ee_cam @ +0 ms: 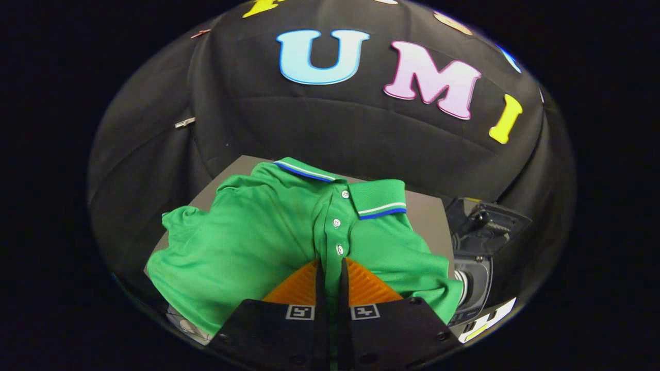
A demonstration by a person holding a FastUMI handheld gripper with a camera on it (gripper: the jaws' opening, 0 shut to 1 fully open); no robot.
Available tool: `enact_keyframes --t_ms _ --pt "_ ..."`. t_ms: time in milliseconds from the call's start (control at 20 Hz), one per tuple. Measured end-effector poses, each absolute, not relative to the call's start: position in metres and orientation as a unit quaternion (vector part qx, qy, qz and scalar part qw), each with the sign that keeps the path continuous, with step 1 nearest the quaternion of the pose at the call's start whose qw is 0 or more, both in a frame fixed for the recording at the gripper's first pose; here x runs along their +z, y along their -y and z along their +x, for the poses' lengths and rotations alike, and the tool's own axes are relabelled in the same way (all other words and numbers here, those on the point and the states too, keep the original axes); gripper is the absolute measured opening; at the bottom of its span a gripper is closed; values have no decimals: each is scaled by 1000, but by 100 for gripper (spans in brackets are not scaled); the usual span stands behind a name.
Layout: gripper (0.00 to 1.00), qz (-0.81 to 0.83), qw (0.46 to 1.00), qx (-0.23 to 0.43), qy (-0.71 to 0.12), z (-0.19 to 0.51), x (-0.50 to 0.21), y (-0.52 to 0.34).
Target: Put the clothes into the washing machine and then close the washing machine lid.
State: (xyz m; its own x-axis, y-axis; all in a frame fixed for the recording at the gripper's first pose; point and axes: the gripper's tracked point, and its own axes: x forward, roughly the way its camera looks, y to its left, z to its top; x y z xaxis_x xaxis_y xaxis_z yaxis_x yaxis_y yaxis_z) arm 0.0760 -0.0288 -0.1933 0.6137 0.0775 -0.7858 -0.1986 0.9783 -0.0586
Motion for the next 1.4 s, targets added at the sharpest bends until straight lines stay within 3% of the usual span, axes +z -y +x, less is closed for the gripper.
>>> enact_keyframes --t_ms 600,1000,1400 --pt "9 57 896 112 -427 89 -163 23" --pt "9 -12 925 183 -332 90 -93 5" --pt "9 44 927 173 -329 91 -70 70"
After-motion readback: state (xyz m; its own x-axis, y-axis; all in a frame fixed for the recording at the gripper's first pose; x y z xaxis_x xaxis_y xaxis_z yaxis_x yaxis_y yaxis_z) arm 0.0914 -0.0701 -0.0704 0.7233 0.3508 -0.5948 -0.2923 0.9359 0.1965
